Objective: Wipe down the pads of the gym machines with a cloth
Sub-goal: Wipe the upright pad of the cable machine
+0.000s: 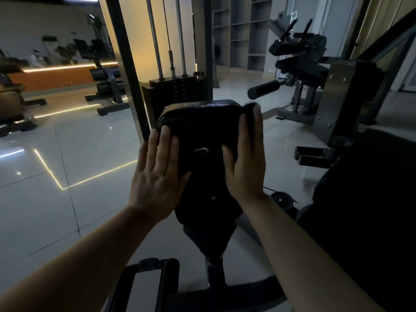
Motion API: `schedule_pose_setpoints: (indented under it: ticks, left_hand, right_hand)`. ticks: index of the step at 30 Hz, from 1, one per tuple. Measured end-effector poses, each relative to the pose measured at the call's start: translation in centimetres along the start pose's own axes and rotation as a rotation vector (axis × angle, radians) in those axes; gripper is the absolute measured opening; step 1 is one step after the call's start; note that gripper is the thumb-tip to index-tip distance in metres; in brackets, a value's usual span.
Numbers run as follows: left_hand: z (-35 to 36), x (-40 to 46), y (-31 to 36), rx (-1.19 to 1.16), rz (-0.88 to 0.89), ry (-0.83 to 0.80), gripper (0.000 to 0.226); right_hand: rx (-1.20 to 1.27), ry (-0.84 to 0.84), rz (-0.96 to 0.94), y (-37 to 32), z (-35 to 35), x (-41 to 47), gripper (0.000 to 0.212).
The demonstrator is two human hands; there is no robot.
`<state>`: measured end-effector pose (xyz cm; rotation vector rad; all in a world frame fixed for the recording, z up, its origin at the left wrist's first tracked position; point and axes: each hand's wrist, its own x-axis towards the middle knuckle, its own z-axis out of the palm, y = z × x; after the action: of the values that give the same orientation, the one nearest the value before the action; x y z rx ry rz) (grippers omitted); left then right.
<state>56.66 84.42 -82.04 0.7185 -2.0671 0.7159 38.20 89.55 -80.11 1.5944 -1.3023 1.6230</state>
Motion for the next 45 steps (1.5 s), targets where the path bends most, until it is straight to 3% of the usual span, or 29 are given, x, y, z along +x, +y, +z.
schedule_pose_setpoints:
  ticks: [6,12,17,19,29,31,34,39,45]
  left_hand:
    - [0.2,0.0,0.0,-0.015,0.009,0.03,0.069]
    - [0.0,0.0,-0.1,-0.014,0.015,0.018,0.066]
    - [-0.2,0.0,-0.3,-0.024,0.029,0.016,0.066]
    - [-0.1,0.0,-0.4,-0.019,0.03,0.015,0.066]
    - [0.3,0.0,-0.6,-0.026,0.048,0.031,0.069]
    - [0.3,0.0,-0.6,-0.022,0.049,0.03,0.068]
    - [0.2,0.0,-0.7,-0.012,0.051,0.027,0.068]
    - [0.1,0.1,-0.5,0.006,0.039,0.01,0.066]
    - [-0.3,0.3,-0.5,0.022,0.035,-0.005,0.065]
  right_hand:
    - [0.041,0.074,0.123,-0.8,0.3,-0.4,0.059]
    - [0.027,-0.081,0.097,1.2,0.5,-9.7,0.065]
    - [0.213,-0.118,0.376,1.0,0.6,-14.7,0.068]
    - [0.289,-0.084,0.405,1.1,0.7,-13.8,0.062]
    - [0.052,0.121,0.136,-1.7,0.6,2.1,0.053]
    - [-0.06,0.119,0.086,-1.6,0.8,0.9,0.054]
    - [-0.207,-0.015,-0.041,-0.1,1.4,-5.4,0.056]
    - [-0.362,-0.124,-0.089,2.0,1.8,-14.1,0.057]
    - [-0.281,-0.063,-0.047,-1.3,1.3,-3.3,0.05]
